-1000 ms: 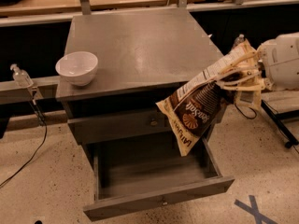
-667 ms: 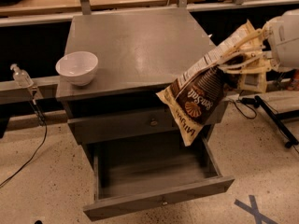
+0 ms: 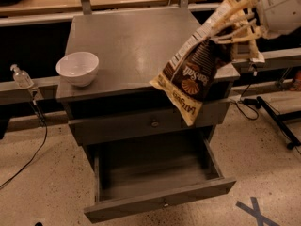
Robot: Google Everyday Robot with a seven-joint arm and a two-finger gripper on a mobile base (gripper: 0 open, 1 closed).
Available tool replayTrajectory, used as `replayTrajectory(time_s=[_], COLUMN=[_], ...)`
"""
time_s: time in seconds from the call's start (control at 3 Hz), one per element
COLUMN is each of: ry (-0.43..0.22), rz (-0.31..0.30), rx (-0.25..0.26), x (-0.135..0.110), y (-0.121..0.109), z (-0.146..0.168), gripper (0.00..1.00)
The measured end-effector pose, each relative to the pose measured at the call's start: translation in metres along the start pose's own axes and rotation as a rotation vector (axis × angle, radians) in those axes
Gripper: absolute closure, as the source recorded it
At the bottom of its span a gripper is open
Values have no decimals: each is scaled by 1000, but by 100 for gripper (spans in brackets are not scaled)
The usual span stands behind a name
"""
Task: Pick brown chip bag from middle drawer and place on counter
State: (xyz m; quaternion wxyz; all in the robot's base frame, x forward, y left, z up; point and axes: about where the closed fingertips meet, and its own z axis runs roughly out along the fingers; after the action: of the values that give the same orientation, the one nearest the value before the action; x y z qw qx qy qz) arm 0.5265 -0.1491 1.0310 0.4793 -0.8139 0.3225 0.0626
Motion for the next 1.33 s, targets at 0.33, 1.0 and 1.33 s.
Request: replayTrajectory(time_s=[0.33,1.0,1.33], ry=[-37,-94,-139], rz=[-9,-25,-19], rx=[-6,10,39], x=[14,40,55], y=[-28,-82,-100], z=[14,43,62], gripper=[100,100,100])
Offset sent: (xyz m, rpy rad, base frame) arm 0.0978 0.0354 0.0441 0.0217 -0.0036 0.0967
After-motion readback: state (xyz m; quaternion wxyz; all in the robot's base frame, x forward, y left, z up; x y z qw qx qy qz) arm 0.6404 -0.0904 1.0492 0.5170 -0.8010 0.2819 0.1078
